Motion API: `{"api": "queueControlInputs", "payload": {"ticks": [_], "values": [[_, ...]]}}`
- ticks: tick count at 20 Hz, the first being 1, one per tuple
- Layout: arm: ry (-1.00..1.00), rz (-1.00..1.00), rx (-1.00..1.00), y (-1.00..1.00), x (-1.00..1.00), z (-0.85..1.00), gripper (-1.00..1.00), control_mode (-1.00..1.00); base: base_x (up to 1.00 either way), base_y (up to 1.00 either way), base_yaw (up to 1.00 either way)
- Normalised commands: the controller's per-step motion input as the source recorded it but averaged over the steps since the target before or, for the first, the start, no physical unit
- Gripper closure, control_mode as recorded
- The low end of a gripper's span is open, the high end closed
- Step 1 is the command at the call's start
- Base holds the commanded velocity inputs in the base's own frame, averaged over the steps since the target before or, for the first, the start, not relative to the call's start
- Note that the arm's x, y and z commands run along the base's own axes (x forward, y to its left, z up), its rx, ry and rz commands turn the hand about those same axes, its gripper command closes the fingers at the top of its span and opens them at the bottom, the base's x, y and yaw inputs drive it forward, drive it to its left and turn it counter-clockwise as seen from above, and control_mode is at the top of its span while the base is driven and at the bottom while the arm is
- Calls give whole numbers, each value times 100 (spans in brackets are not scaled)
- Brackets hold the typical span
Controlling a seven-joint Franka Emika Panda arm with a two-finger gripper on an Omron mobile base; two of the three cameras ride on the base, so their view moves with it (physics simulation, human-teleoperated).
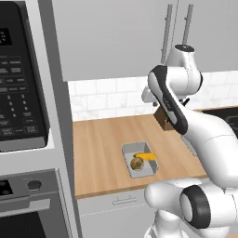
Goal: Take the meat container that has the fish and place it on the second highest rack of the freezer. Then take the vegetable container that has the corn and onion and place it on the highest rack of the freezer.
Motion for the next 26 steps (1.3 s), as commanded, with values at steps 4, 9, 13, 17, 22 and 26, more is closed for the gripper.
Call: {"api": "queueControlInputs", "payload": {"ticks": [4,9,13,17,22,26], "values": [[0,-4,0,-27,-9,-11,-100,-100,0,0,0],[-3,-14,15,-89,-49,-20,-100,-100,0,0,0],[-4,-21,16,-97,-59,-18,-100,-100,0,0,0],[0,-29,9,-80,-32,-16,-100,-100,0,0,0],[1,-34,5,-67,-6,-21,-100,-100,0,0,0],[16,-42,5,-31,2,-34,-100,-100,0,0,0]]}}
